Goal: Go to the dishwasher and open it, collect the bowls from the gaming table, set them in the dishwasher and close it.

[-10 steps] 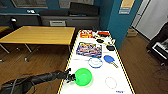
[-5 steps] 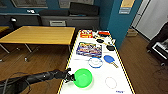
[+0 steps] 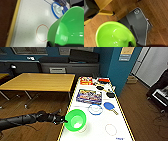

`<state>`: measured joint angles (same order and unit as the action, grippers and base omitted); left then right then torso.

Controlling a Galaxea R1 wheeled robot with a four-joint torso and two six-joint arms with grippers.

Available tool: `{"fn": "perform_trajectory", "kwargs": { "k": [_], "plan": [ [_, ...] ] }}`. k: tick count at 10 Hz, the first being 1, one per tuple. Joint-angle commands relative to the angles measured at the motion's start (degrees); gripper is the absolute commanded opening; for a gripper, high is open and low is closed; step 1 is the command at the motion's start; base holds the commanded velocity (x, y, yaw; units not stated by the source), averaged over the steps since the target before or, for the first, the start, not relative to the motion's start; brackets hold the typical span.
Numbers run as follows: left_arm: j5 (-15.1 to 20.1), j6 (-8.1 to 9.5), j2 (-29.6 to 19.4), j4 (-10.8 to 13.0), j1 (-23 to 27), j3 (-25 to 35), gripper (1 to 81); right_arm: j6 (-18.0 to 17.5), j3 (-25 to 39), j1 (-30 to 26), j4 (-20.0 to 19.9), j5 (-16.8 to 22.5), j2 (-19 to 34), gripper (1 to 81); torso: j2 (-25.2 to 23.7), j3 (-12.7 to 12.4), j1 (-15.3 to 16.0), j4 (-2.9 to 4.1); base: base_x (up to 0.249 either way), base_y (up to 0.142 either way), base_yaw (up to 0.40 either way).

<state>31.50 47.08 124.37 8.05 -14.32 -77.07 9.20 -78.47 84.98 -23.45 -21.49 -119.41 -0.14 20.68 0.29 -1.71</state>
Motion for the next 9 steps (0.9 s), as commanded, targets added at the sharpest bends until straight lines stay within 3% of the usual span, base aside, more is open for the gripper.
{"fn": "perform_trajectory", "kwargs": {
  "k": [1,2,4,6,7,9],
  "plan": [
    [1.11,-4.88,-16.92,1.97,6.9,14.12,1.0,-0.06,1.93,-0.9,1.13,3.83,3.45,1.0,0.0,0.0,0.0,0.0,0.0,0.0,0.0],
    [0.93,-8.05,-21.16,1.97,5.93,16.41,1.0,-0.15,1.93,-0.82,1.13,3.83,3.62,1.0,0.0,0.0,0.0,0.0,0.0,0.0,0.0],
    [0.84,-12.27,-27.67,1.97,4.61,20.64,1.0,-0.24,1.67,-0.55,1.13,3.65,3.88,1.0,0.0,0.0,0.0,0.0,0.0,0.0,0.0],
    [0.5,-17.35,-31.45,1.97,-0.56,22.31,1.0,-0.33,0.62,-0.29,1.13,3.74,3.8,1.0,0.0,0.0,0.0,0.0,0.0,0.0,0.0],
    [-1.26,-19.57,-31.81,1.97,-4.78,22.05,1.0,-0.33,-0.18,-0.2,1.13,4.0,3.62,1.0,0.0,0.0,0.0,0.0,0.0,0.0,0.0],
    [-10.11,-24.21,-31.03,2.06,-17.15,19.17,1.0,-0.41,-1.58,0.59,1.13,4.44,3.53,1.0,0.0,0.0,0.0,0.0,0.0,0.0,0.0]
  ]
}}
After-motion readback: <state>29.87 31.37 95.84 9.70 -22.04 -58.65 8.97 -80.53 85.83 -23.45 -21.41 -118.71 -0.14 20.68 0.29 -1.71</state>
